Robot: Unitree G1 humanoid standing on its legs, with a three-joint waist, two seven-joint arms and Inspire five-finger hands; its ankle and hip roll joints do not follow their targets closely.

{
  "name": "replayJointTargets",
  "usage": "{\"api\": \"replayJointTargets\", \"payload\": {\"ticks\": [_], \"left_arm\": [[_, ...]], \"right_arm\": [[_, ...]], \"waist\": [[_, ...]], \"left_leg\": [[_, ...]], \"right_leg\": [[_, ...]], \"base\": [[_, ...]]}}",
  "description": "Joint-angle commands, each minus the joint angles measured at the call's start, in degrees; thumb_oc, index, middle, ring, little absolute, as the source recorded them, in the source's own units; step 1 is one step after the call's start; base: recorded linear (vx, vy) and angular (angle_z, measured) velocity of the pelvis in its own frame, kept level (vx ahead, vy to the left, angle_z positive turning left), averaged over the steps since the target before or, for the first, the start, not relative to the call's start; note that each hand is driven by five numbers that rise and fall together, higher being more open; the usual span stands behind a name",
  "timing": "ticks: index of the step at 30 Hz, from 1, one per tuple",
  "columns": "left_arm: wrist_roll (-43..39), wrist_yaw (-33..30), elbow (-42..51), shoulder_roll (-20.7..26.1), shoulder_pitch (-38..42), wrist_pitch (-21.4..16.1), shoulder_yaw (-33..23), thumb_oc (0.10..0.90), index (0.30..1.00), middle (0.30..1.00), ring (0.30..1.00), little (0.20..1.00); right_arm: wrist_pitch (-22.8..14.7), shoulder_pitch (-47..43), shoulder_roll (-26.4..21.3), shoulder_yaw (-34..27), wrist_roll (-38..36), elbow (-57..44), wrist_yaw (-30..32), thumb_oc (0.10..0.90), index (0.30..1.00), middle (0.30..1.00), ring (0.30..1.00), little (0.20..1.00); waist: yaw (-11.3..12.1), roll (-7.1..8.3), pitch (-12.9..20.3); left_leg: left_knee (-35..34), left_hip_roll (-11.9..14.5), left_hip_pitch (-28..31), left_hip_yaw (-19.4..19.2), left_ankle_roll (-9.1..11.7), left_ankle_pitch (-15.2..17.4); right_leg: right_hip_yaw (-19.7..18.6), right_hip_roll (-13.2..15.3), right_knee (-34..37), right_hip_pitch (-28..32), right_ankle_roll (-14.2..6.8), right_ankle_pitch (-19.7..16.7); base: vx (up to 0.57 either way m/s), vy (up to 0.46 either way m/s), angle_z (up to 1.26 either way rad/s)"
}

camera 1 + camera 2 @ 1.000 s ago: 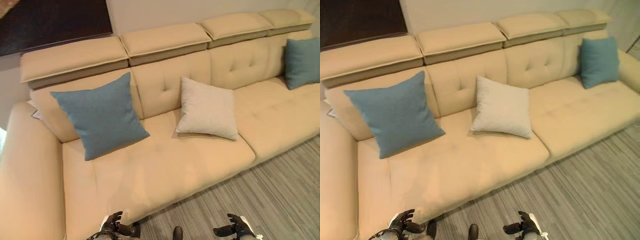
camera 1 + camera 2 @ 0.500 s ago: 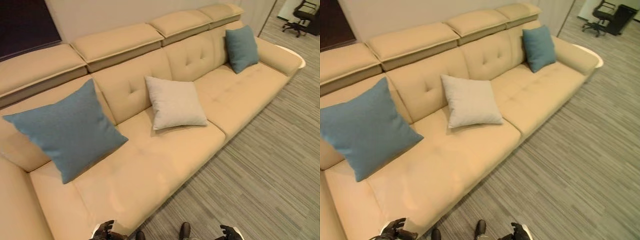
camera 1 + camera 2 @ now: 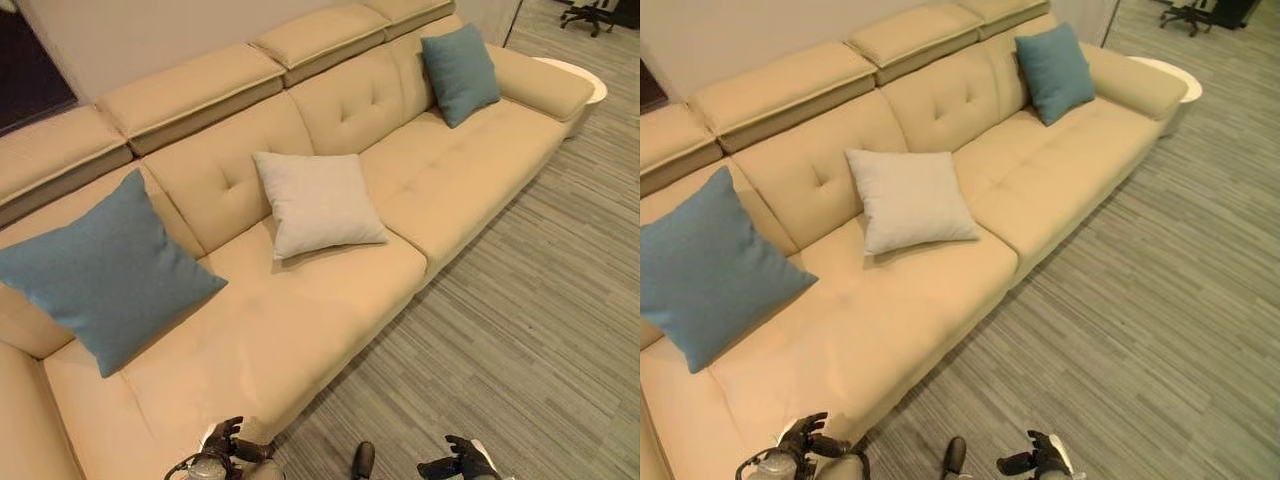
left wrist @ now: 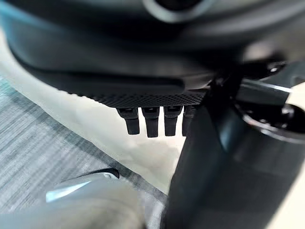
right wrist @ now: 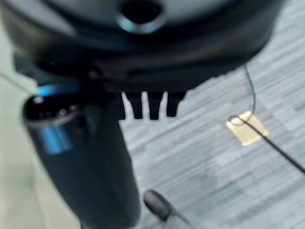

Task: Pick up all the scattered cushions and arrange them neatly on the sofa.

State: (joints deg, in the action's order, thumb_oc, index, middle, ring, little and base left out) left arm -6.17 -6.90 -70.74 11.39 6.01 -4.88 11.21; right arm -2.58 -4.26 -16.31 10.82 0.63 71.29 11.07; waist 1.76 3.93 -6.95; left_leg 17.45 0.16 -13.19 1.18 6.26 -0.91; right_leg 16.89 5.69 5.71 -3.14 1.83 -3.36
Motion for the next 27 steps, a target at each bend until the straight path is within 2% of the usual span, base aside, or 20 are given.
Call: {"api": "replayJointTargets", "payload": {"ticks": [1, 4, 6, 10, 12, 13, 14, 15, 17, 18, 19, 20, 21, 24, 27], "left_arm": [[1.15, -0.66, -0.03, 0.70, -1.05, -1.00, 0.76, 0.800, 0.900, 0.900, 0.900, 0.900], [0.92, -0.74, -0.14, 0.89, -1.39, -1.10, 0.69, 0.800, 0.900, 0.900, 0.900, 0.900], [0.44, -0.58, -0.49, 0.90, -2.54, -0.72, -0.51, 0.800, 0.900, 0.900, 0.900, 0.900], [-0.24, -0.50, -0.96, 1.00, -3.61, -0.52, -2.05, 0.800, 0.900, 0.900, 0.900, 0.900], [-0.43, -0.41, -0.54, 1.37, -3.69, -0.46, -2.59, 0.800, 0.900, 0.900, 0.900, 0.900], [-0.43, -0.41, -0.53, 1.37, -3.68, -0.46, -2.59, 0.800, 0.900, 0.900, 0.900, 0.900], [-1.00, -0.48, 0.22, 1.96, -3.18, -0.50, -2.51, 0.800, 0.900, 0.900, 0.900, 0.900], [-0.92, -0.48, 0.46, 2.23, -2.86, -0.56, -2.20, 0.800, 0.900, 0.900, 0.900, 0.900], [-0.87, -0.65, 0.54, 2.41, -2.59, -0.66, -1.83, 0.800, 0.900, 0.900, 0.900, 0.900], [-0.87, -0.65, 0.54, 2.41, -2.59, -0.66, -1.83, 0.800, 0.900, 0.900, 0.900, 0.900], [-0.82, -0.82, 0.35, 2.31, -2.30, -0.79, -1.61, 0.800, 0.900, 0.900, 0.900, 0.900], [-0.64, -0.88, -0.06, 2.20, -1.94, -0.86, -1.35, 0.800, 0.900, 0.900, 0.900, 0.900], [-0.64, -0.88, -0.07, 2.19, -1.94, -0.87, -1.36, 0.800, 0.900, 0.900, 0.900, 0.900], [-0.04, -1.26, -0.92, 1.84, -1.46, -0.93, -1.03, 0.800, 0.900, 0.900, 0.900, 0.900], [0.34, -1.46, -1.34, 1.63, -1.36, -1.00, -1.00, 0.800, 0.900, 0.900, 0.900, 0.900]], "right_arm": [[-1.09, -0.62, -2.30, 1.24, -1.15, -0.03, 2.04, 0.800, 0.900, 0.900, 0.900, 0.900], [-0.74, -0.70, -2.22, 1.78, -1.09, 0.48, 2.29, 0.800, 0.900, 0.900, 0.900, 0.900], [-0.65, -0.35, -2.06, 2.11, -0.61, 0.40, 2.13, 0.800, 0.900, 0.900, 0.900, 0.900], [-0.50, -0.29, -1.73, 2.27, 0.52, 0.37, 1.78, 0.800, 0.900, 0.900, 0.900, 0.900], [-0.51, -0.50, -1.69, 2.24, 1.17, 0.38, 1.47, 0.800, 0.900, 0.900, 0.900, 0.900], [-0.51, -0.51, -1.68, 2.24, 1.18, 0.38, 1.47, 0.800, 0.900, 0.900, 0.900, 0.900], [-0.20, -1.45, -1.73, 2.32, 1.48, -0.03, 1.28, 0.800, 0.900, 0.900, 0.900, 0.900], [-0.41, -1.72, -1.63, 2.23, 1.23, -0.50, 1.32, 0.800, 0.900, 0.900, 0.900, 0.900], [-0.59, -1.99, -1.35, 2.07, 1.02, -1.33, 1.24, 0.800, 0.900, 0.900, 0.900, 0.900], [-0.59, -1.99, -1.35, 2.07, 1.02, -1.33, 1.24, 0.800, 0.900, 0.900, 0.900, 0.900], [-0.82, -2.38, -1.02, 1.89, 0.83, -1.57, 1.39, 0.800, 0.900, 0.900, 0.900, 0.900], [-0.79, -2.70, -0.84, 1.94, 0.84, -1.71, 1.34, 0.800, 0.900, 0.900, 0.900, 0.900], [-0.79, -2.70, -0.84, 1.95, 0.84, -1.71, 1.34, 0.800, 0.900, 0.900, 0.900, 0.900], [0.06, -3.25, -0.73, 2.14, 1.56, -1.82, 1.54, 0.800, 0.900, 0.900, 0.900, 0.900], [0.39, -3.24, -0.76, 2.30, 2.11, -1.84, 1.52, 0.800, 0.900, 0.900, 0.900, 0.900]], "waist": [[1.28, 0.83, 0.76], [3.03, 0.19, 0.90], [3.56, -0.24, 1.76], [4.81, 0.30, 3.60], [5.63, 0.35, 3.97], [5.67, 0.37, 3.95], [4.82, -0.34, 2.83], [4.19, -0.85, 2.42], [3.42, -1.90, 1.75], [3.41, -1.89, 1.74], [2.93, -2.75, 1.76], [2.06, -2.88, 1.53], [2.03, -2.94, 1.44], [0.28, -2.34, 0.84], [-0.27, -2.25, 0.40]], "left_leg": [[-6.93, -5.06, -2.83, -1.52, -4.69, 2.01], [-11.65, -5.27, -5.08, -1.65, -3.71, -2.35], [-14.55, -4.95, -2.36, -1.01, -4.96, -2.21], [-14.47, -5.18, 0.85, -1.34, -6.03, -1.01], [-15.67, -5.02, 3.71, -2.16, -6.83, 0.09], [-15.71, -5.04, 3.76, -2.20, -6.85, 0.08], [-15.76, -4.60, 5.51, -2.02, -7.83, 0.61], [-15.94, -4.16, 6.34, -1.85, -8.07, 0.94], [-16.48, -3.68, 8.05, -1.30, -8.36, 1.34], [-16.48, -3.69, 8.06, -1.30, -8.36, 1.34], [-17.79, -2.90, 9.71, -0.79, -7.99, 1.93], [-18.21, -2.84, 10.93, -0.07, -7.50, 2.59], [-18.22, -2.77, 11.08, -0.02, -7.47, 2.66], [-18.17, -3.19, 13.49, 1.88, -6.46, 4.73], [-17.93, -2.97, 14.84, 2.60, -6.08, 5.82]], "right_leg": [[-4.13, -2.36, -1.71, 3.21, -7.37, 3.08], [-5.91, -4.92, -1.11, 5.23, -7.17, 4.44], [-6.78, -5.99, -1.58, 6.30, -6.80, 6.00], [-6.83, -4.77, -5.64, 7.74, -7.79, 8.23], [-5.76, -2.97, -12.32, 6.31, -9.45, 7.14], [-5.80, -2.92, -12.48, 6.25, -9.48, 7.23], [-5.23, -1.26, -23.05, 0.87, -11.91, 3.03], [-4.79, -0.86, -26.20, -0.98, -12.50, 2.06], [-3.37, 0.84, -30.30, -4.28, -11.95, 1.64], [-3.37, 0.86, -30.32, -4.28, -11.95, 1.65], [-1.12, 3.24, -26.42, -5.79, -10.56, 2.98], [-1.09, 4.64, -20.91, -6.78, -10.18, 2.45], [-1.01, 4.56, -20.80, -6.57, -10.17, 2.47], [-4.90, 5.29, -9.37, -9.56, -11.78, -2.20], [-6.86, 4.82, -6.73, -10.58, -12.56, -3.90]], "base": [[0.24, -0.070, 0.04], [0.23, -0.039, -0.17], [0.28, 0.028, -0.57], [0.29, 0.077, -0.58], [0.20, 0.068, -0.42], [0.15, 0.077, -0.40], [0.12, 0.068, -0.40], [0.17, 0.086, -0.06], [0.11, 0.040, 0.38], [0.19, -0.040, 0.48], [0.29, -0.133, 0.35], [0.29, -0.135, 0.22], [0.24, -0.145, 0.22], [0.24, -0.158, 0.24], [0.17, -0.124, 0.44]]}}
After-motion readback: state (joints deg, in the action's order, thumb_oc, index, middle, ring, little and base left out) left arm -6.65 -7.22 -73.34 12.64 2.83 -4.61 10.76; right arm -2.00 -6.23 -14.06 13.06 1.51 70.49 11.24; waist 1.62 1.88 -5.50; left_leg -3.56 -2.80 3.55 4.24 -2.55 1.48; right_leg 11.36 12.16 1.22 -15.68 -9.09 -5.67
